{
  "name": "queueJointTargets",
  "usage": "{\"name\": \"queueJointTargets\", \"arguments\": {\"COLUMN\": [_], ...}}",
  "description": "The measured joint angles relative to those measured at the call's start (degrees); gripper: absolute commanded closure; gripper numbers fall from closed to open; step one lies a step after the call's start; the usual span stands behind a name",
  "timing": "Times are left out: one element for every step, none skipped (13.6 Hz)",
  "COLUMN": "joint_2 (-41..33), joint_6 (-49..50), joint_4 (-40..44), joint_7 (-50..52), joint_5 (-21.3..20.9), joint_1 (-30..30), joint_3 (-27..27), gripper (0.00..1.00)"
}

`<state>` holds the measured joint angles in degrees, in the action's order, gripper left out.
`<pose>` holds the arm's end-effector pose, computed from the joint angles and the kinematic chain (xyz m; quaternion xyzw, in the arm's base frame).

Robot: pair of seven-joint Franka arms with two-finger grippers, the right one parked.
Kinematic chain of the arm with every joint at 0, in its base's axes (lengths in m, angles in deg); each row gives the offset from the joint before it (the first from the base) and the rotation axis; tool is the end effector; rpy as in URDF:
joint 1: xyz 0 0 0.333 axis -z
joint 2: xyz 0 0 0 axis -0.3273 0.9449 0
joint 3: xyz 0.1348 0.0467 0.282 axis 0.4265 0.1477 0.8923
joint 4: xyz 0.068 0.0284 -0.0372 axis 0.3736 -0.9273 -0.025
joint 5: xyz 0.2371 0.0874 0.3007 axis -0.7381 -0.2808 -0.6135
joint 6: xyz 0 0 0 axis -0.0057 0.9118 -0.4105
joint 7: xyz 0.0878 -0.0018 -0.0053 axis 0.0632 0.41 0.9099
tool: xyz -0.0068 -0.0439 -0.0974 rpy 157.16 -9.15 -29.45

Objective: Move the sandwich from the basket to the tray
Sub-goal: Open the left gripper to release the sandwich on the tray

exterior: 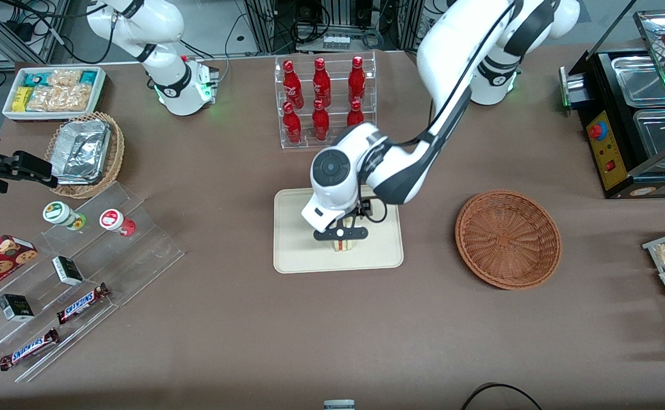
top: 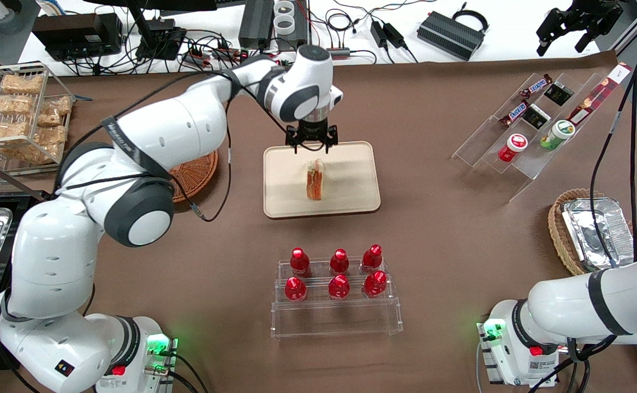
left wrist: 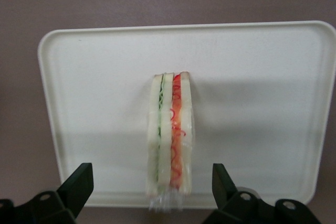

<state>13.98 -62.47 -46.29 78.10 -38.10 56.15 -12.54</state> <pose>0.5300 -0.5047 0.3365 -0.9987 -0.0101 0.0426 0.0261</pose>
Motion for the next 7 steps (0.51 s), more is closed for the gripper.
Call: {"name": "queueJointTargets", "arguments": {"joint_2": [-1.71,-3.38,-4.95,-6.35,-7.53,-8.48,-9.23], "joint_6": [2.36,4.05,4.98,5.36,5.89,6.77,7.84], "joint_4": [0.69,1.13,1.36,1.37,1.38,1.38,1.35], "joint_7": [0.00,-0.04,-0.75,-2.34,-3.98,-4.91,-5.36], "joint_5": [0.00,0.00,0.00,0.04,0.42,1.08,1.53], "joint_1": [-0.32,-0.93,-1.81,-2.88,-4.03,-5.12,-6.05], "joint_3": [0.04,0.11,0.15,0.20,0.24,0.25,0.27], "gripper": [0.00,0.00,0.00,0.00,0.00,0.00,0.00]}}
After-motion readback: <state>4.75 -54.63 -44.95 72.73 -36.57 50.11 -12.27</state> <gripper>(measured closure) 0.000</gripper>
